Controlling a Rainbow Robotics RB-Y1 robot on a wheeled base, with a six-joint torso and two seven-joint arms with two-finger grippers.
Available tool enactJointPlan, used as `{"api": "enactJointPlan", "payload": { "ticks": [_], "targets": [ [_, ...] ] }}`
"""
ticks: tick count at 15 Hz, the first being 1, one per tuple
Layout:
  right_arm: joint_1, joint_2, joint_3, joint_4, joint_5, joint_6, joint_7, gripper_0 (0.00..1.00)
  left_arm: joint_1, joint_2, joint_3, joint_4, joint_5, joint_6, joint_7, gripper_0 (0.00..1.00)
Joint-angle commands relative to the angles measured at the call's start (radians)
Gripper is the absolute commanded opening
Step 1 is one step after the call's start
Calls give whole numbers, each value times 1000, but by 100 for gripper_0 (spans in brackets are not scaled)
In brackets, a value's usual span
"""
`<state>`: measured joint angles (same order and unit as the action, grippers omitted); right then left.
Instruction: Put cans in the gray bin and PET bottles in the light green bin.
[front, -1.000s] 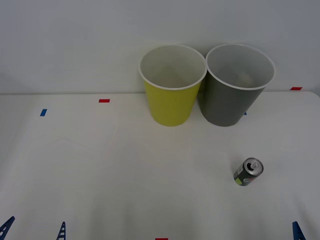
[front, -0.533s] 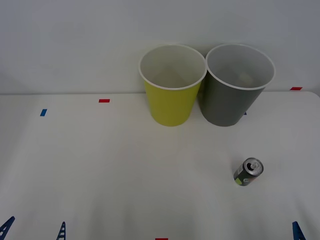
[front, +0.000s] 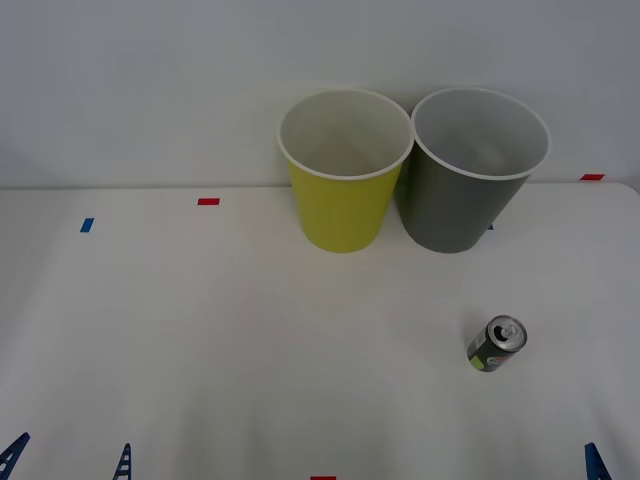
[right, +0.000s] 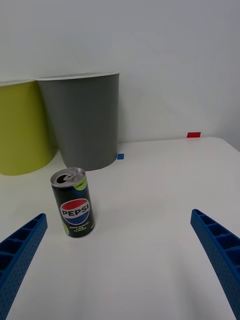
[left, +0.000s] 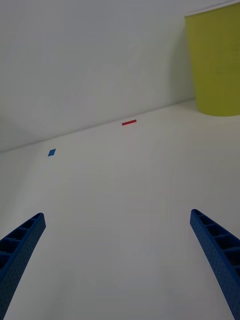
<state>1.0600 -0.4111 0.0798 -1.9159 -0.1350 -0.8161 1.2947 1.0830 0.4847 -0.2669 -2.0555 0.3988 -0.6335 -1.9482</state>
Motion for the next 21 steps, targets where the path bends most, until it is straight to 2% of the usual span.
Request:
{"api": "enactJointPlan", "payload": {
  "ticks": [1, 21],
  "targets": [
    [0, 0, 0, 0, 0, 0, 0, 100, 0, 0, 0, 0, 0, 0, 0, 100],
    [0, 0, 0, 0, 0, 0, 0, 100, 0, 0, 0, 0, 0, 0, 0, 100]
  ]
}}
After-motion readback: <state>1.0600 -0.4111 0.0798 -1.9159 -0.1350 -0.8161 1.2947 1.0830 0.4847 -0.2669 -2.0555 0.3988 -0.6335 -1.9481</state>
